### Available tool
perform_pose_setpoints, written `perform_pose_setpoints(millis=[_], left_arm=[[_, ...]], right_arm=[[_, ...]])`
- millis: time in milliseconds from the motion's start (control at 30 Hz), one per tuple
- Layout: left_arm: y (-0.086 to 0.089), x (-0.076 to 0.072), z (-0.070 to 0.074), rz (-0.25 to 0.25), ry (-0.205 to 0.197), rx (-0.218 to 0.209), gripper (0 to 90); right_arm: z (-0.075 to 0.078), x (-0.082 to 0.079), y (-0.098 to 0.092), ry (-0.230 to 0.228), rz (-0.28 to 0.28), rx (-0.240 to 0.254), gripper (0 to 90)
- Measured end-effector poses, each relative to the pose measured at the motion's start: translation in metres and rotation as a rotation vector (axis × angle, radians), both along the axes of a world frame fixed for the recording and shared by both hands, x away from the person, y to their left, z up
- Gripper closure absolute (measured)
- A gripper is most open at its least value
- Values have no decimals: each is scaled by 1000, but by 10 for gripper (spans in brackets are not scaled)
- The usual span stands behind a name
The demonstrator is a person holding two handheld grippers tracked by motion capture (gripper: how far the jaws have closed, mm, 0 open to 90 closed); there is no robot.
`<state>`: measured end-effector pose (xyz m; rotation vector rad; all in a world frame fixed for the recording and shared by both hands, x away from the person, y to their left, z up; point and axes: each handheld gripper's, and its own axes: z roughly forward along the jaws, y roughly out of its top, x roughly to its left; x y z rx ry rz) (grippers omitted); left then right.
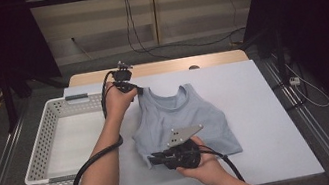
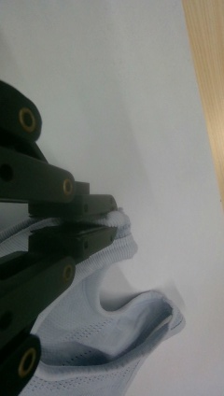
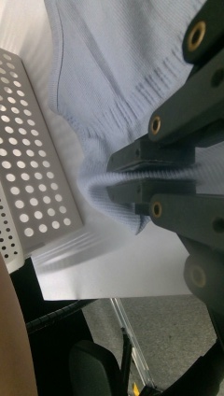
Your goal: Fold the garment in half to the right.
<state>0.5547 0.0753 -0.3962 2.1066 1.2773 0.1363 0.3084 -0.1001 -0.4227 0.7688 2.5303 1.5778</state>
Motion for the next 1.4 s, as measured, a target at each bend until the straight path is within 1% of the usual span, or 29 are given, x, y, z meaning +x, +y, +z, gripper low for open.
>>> perform_pose_setpoints(millis=[133, 400, 533, 667, 700, 800, 1033, 1400], left_arm=[[3, -1, 1, 6, -2, -1, 848], [10, -2, 3, 13, -7, 14, 848], [15, -3, 5, 19, -11, 21, 848], [20, -3, 7, 26, -6, 29, 848], [22, -4, 8, 28, -11, 35, 848], [25, -5, 9, 33, -13, 35, 848], [33, -8, 10, 44, -16, 44, 848], [40, -10, 9, 57, -17, 41, 848]], right_arm=[[2, 0, 1, -5, 1, 5, 856], [8, 3, 4, -15, 4, 26, 856], [8, 3, 8, -14, 16, 28, 856], [9, 4, 11, -15, 27, 33, 856], [9, 4, 12, -16, 32, 36, 856], [10, 4, 15, -15, 38, 43, 856], [9, 5, 22, -11, 58, 43, 856], [8, 7, 27, -15, 78, 35, 856]])
